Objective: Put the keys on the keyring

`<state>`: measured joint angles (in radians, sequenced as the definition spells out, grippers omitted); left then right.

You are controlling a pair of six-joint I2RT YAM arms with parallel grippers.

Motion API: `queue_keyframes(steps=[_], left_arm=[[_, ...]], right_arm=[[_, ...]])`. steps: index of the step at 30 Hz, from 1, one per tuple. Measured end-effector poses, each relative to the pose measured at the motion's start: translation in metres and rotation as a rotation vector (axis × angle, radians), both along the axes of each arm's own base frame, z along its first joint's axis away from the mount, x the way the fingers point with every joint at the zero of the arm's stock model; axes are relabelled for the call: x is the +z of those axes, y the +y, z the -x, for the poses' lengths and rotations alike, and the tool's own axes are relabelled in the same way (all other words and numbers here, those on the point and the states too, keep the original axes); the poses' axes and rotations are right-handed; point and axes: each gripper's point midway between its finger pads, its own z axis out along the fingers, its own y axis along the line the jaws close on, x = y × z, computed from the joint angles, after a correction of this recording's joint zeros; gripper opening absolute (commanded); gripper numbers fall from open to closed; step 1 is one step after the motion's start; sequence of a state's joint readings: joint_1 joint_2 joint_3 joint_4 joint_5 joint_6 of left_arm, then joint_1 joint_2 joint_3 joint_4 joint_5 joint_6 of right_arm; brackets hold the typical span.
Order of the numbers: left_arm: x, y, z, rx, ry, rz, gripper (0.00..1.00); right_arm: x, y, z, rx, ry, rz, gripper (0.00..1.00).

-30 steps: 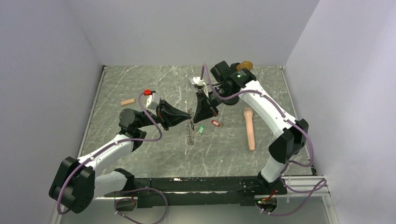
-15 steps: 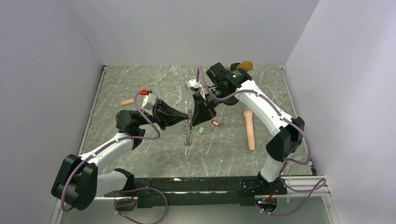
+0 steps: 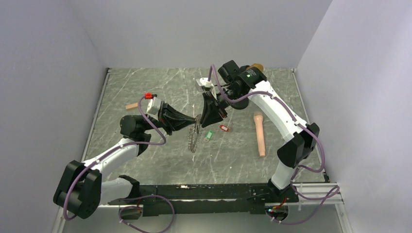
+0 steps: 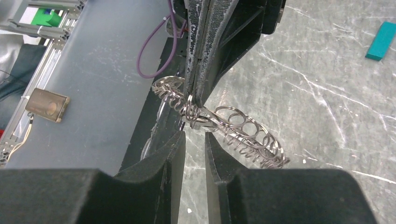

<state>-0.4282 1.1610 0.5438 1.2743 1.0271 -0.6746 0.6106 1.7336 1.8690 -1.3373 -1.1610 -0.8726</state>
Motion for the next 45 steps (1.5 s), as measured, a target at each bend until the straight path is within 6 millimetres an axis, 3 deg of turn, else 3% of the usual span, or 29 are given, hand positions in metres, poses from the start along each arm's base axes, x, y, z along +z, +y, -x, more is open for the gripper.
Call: queue_keyframes(steps=[18, 36, 40, 45], left_arm=[[-0.007, 0.0, -0.002, 0.008, 0.03, -0.008, 0.0], [-0.008, -0.003, -0.003, 0.015, 0.045, -0.005, 0.0], [-0.011, -0.004, -0.005, 0.023, 0.051, -0.012, 0.0], [-0.013, -0.005, -0.006, 0.027, 0.061, -0.016, 0.0]], right_arm=[[0.009, 0.0, -0.003, -0.004, -0.025, -0.019, 0.27], [0.006, 0.005, -0.002, 0.01, 0.001, -0.022, 0.24], [0.006, 0.005, -0.001, 0.011, 0.001, -0.022, 0.19], [0.006, 0.005, -0.002, 0.01, 0.001, -0.021, 0.02]])
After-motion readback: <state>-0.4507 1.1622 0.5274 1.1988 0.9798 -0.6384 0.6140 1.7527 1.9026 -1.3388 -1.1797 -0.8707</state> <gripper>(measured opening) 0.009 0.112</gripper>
